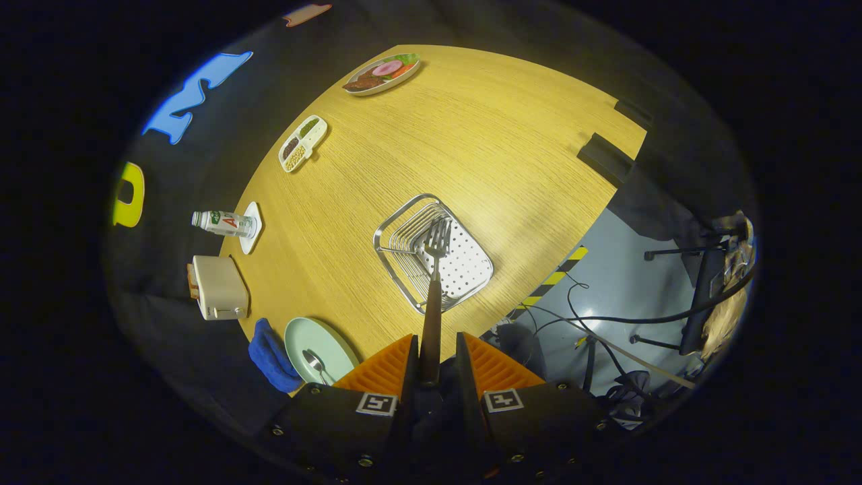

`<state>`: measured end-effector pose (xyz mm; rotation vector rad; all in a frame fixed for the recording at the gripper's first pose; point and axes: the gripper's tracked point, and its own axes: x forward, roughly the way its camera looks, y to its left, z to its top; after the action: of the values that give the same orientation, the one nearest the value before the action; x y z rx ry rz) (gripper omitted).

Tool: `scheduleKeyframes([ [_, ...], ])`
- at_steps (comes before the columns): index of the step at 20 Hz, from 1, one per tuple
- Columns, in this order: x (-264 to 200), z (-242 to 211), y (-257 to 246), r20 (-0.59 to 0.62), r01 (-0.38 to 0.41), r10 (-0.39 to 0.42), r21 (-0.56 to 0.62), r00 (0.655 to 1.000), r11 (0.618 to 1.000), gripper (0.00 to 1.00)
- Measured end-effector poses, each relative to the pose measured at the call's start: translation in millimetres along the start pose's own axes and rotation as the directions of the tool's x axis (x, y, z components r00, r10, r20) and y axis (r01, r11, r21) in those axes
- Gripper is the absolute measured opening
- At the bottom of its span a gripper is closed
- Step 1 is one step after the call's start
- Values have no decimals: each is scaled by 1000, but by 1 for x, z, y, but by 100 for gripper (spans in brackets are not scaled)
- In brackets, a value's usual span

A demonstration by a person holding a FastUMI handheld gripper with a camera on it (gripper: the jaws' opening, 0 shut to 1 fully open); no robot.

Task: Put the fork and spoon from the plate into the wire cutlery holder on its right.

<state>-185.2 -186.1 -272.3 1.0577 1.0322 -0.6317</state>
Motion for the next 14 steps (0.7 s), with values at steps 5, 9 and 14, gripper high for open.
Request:
scheduleKeyframes([
  [5, 3, -20, 14, -39, -27, 26, -25, 999, 999, 33],
  [9, 12, -34, 29, -78, -47, 44, -46, 996, 998, 33],
  [14, 26, -55, 58, -144, -76, 61, -105, 988, 992, 33],
])
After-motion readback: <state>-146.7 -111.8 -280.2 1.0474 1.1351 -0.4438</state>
